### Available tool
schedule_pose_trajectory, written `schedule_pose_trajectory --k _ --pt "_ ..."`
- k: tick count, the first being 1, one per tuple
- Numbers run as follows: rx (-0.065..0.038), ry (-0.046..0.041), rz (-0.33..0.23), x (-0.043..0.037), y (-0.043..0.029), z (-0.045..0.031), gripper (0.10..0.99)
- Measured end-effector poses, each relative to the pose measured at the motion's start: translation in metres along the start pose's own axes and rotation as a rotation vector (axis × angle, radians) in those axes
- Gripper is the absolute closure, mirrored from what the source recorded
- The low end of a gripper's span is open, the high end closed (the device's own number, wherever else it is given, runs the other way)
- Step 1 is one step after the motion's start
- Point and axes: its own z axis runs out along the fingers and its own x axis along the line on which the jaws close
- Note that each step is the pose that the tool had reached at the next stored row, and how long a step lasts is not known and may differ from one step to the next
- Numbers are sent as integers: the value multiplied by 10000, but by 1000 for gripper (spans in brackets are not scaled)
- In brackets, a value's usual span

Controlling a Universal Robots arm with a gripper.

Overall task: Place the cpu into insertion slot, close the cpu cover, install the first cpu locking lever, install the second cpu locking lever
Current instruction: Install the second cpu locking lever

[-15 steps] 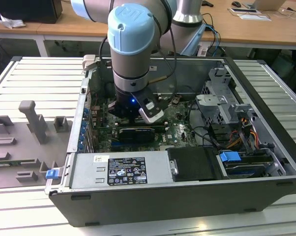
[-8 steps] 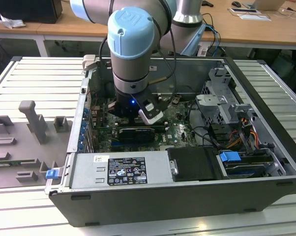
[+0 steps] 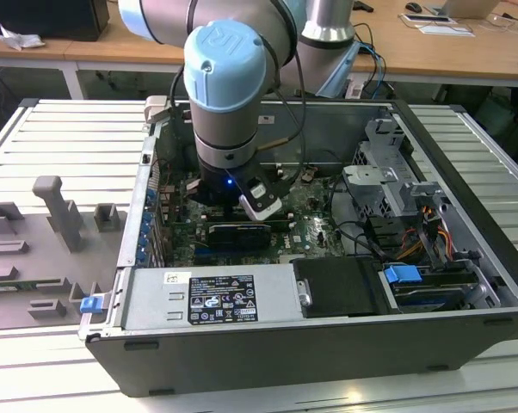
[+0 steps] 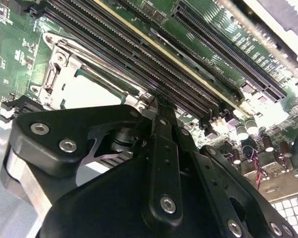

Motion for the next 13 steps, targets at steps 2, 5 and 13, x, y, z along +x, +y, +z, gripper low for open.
schedule_pose_trajectory --k 2,5,13 --pt "1 0 1 0 4 -18 980" --pt "14 -1 0 -5 30 -97 980" --pt "50 4 -1 -8 49 -169 980"
